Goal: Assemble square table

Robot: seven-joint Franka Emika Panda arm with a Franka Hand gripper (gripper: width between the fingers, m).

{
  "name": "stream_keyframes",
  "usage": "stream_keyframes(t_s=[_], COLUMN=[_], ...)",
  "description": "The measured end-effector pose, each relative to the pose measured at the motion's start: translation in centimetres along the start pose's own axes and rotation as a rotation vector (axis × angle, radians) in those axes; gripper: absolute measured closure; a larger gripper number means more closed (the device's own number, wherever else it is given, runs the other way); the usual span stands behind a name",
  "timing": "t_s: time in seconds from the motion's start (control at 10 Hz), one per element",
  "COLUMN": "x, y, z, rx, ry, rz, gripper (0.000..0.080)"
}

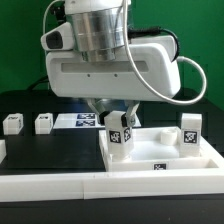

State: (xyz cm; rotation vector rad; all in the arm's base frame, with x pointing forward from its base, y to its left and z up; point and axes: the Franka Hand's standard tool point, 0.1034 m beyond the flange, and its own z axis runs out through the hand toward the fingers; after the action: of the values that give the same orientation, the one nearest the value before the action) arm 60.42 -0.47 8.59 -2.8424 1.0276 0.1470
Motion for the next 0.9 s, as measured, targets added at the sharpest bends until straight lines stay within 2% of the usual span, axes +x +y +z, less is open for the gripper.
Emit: stream_keyframes(t_s=[0.8,0.9], x=[-0.4,-0.42], y=[-0.78,-0.79], z=[0.11,0.14], rx=[0.004,0.004], ry=[0.02,0.02], rz=[0.662,0.659], gripper=[0.0506,0.0439])
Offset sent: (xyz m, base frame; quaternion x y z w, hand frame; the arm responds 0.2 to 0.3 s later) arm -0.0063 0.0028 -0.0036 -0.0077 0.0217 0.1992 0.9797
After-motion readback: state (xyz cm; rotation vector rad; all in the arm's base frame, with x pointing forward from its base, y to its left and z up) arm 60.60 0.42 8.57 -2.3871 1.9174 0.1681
